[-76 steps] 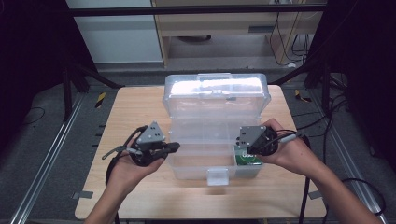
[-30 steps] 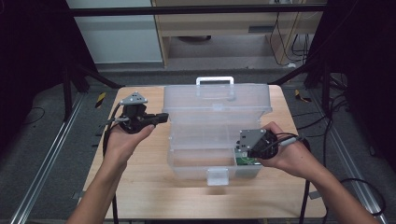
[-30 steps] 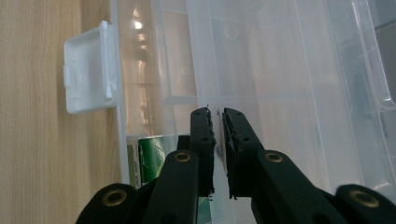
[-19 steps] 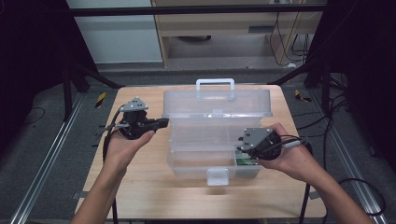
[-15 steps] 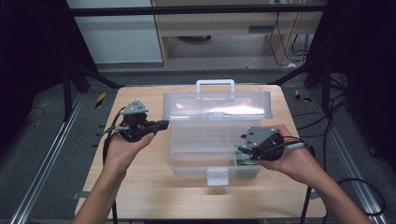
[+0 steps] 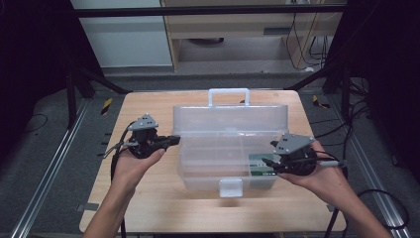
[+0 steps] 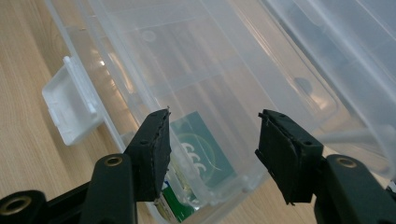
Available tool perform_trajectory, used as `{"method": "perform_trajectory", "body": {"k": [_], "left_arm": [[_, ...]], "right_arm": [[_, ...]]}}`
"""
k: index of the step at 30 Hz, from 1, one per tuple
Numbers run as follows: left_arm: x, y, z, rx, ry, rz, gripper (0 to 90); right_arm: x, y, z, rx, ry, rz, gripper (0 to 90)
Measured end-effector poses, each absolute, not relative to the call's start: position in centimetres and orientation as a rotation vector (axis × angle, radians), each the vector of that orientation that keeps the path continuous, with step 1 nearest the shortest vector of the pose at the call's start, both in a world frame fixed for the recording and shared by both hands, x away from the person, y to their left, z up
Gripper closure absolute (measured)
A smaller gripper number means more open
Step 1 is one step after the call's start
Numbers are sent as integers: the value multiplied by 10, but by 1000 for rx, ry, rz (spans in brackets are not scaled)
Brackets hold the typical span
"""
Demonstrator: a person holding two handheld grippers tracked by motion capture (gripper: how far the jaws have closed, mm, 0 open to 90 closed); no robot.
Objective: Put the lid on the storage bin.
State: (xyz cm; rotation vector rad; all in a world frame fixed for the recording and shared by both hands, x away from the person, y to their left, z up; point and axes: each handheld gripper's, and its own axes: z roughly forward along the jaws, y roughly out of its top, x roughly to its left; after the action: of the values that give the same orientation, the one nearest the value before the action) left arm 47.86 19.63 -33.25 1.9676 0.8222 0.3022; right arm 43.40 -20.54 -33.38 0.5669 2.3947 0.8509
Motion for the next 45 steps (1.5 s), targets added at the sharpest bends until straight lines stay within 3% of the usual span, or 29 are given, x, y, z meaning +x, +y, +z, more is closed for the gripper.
{"method": "perform_trajectory", "body": {"k": [45], "left_arm": [[467,205,-371,1960,836,272,900]], "right_arm": [[433,-272,-357,815,2284,790,412]]}}
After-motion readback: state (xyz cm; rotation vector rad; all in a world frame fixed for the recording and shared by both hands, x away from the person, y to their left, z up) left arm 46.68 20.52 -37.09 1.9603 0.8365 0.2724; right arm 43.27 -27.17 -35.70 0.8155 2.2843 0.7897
